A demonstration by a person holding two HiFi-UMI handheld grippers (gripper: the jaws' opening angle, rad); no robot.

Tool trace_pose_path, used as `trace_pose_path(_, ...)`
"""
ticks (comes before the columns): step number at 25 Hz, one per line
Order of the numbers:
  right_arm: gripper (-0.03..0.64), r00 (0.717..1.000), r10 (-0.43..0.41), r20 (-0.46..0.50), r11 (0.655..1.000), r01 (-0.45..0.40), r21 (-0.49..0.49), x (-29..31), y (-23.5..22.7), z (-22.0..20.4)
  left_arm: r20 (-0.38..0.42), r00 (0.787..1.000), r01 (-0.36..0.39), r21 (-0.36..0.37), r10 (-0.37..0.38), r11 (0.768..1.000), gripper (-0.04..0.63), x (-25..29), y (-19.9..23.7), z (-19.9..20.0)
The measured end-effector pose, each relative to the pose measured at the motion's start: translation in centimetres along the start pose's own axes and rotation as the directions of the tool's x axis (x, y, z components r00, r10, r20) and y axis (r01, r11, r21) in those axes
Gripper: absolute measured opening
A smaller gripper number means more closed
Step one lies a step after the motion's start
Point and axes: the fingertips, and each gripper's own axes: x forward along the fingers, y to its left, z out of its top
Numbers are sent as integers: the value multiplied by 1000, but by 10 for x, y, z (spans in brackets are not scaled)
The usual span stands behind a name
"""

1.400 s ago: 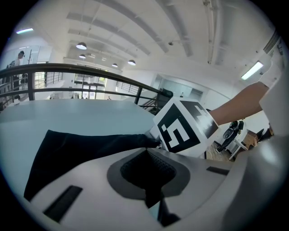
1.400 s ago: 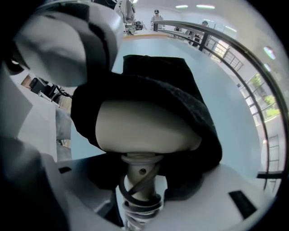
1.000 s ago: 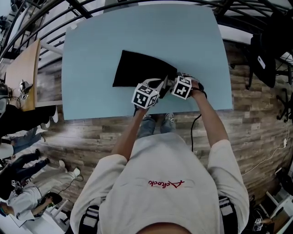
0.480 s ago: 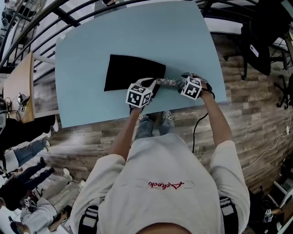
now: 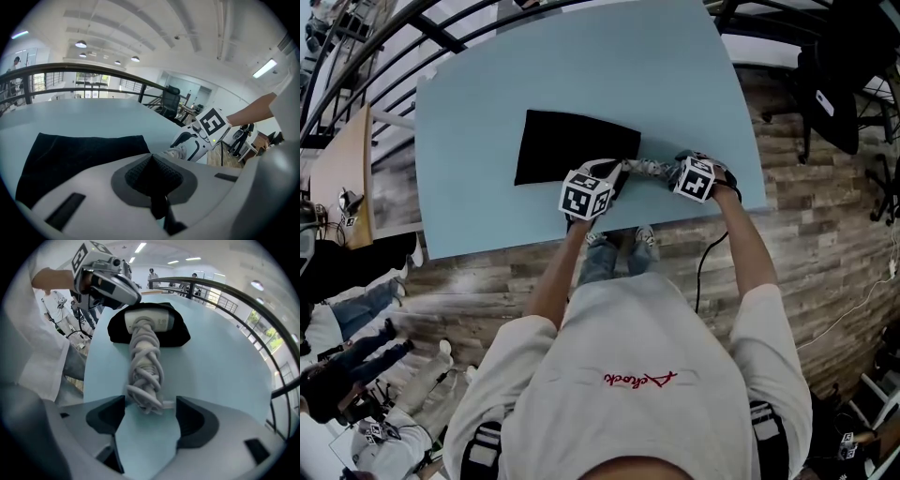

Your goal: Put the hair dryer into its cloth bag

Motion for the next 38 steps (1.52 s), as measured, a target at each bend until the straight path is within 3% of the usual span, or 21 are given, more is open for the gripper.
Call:
trace_pose_path(10,315,999,36,11,999,-36,13,-6,4,4,0,1000,9,-2,-9,1000,9,-2,-1,1)
trace_pose_path(18,307,997,5,80,1000,-3,-19,-28,7,25,9,1000,25,-2,-25,1000,9,-7,-3,3)
trace_pose_path(31,295,979,-21,203,998,33,-56,-36,5,91,45,998,52,-10,-51,999,9,-14,-6,17)
trace_pose_path(38,236,974,-11,226,996,32,-89,-11,13,129,70,996,60,-17,-59,998,9,-21,-5,19)
